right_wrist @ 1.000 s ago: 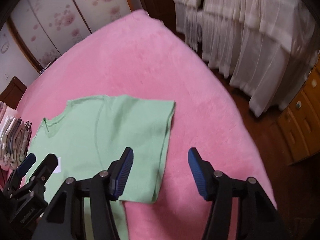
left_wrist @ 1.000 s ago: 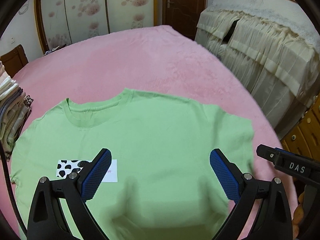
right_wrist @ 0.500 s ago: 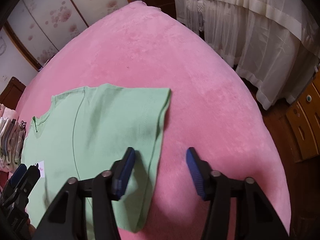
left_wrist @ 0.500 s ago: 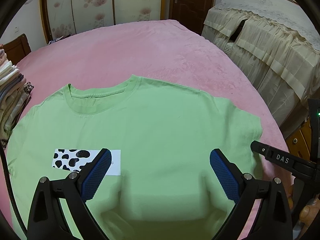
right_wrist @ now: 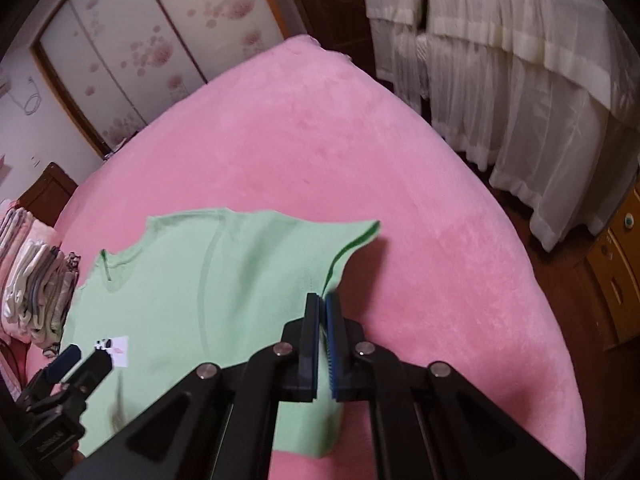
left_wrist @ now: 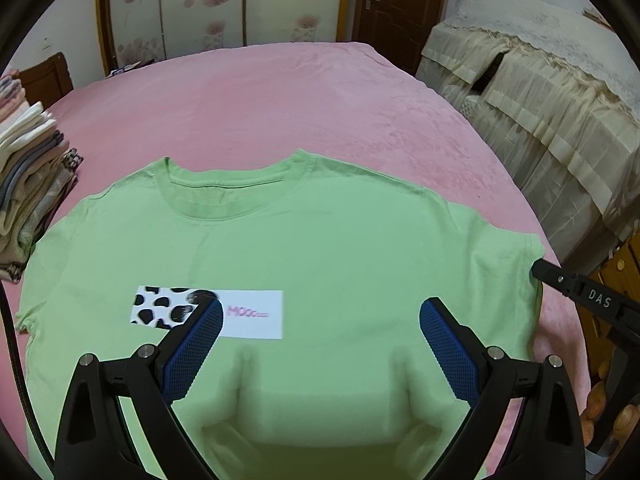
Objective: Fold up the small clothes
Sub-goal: 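Grasp the shirt side edge with the right tool and fold it inward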
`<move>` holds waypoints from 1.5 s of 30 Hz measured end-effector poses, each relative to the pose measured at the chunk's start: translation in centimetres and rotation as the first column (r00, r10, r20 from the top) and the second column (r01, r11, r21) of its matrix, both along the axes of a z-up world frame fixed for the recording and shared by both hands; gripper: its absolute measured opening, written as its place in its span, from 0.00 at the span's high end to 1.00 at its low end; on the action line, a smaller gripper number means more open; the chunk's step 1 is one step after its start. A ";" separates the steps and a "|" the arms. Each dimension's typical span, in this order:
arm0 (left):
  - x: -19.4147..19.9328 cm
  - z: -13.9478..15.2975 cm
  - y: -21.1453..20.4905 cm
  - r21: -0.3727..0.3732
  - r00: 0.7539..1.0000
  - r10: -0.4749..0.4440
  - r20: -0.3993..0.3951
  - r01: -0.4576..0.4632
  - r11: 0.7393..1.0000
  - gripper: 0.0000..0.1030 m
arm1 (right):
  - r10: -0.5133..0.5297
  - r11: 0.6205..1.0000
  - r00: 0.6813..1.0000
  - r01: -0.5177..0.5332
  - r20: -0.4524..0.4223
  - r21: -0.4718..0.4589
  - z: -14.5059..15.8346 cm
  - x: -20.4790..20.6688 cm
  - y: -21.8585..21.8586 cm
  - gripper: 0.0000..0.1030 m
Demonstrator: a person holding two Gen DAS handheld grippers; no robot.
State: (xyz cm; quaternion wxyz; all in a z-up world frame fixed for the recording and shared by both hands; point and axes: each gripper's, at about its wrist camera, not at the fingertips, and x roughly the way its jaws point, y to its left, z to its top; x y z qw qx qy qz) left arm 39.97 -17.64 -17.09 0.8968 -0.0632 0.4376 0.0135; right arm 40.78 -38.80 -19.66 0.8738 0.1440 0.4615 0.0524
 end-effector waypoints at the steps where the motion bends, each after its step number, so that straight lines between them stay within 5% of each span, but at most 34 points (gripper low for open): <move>1: -0.1 0.2 0.4 -0.005 1.000 0.007 0.002 -0.007 1.000 0.05 | 0.014 1.000 1.000 -0.014 0.008 -0.007 0.4 -0.1 0.6 0.97; 6: -1.0 0.5 2.8 -0.030 0.999 0.052 0.004 -0.052 0.998 0.05 | 0.107 0.993 0.994 -0.105 0.021 -0.053 1.6 0.7 5.3 0.97; 17: -1.6 -0.8 7.2 -0.042 0.991 0.126 -0.042 -0.127 0.991 0.05 | 0.225 0.965 0.972 -0.232 -0.072 -0.119 -0.9 1.1 13.3 0.95; 24: -2.1 -1.0 7.4 -0.056 0.992 0.114 -0.054 -0.117 0.992 0.05 | 0.243 0.965 0.970 -0.243 -0.021 -0.099 1.6 -0.9 12.5 0.69; 30: -2.7 -0.5 6.7 -0.077 0.996 0.074 -0.054 -0.078 0.994 0.05 | 0.211 0.971 0.976 -0.204 0.045 -0.121 5.1 -3.2 9.6 0.66; 37: -2.8 -1.3 4.2 -0.109 0.995 -0.029 -0.094 0.019 0.994 0.05 | 0.202 0.966 0.979 -0.199 0.001 -0.162 3.2 -6.6 7.8 0.66; 45: -1.9 -3.7 0.7 -0.234 0.968 -0.177 -0.180 0.132 0.963 0.35 | 0.189 0.974 0.979 -0.197 -0.073 -0.112 -1.8 -8.4 6.6 0.66</move>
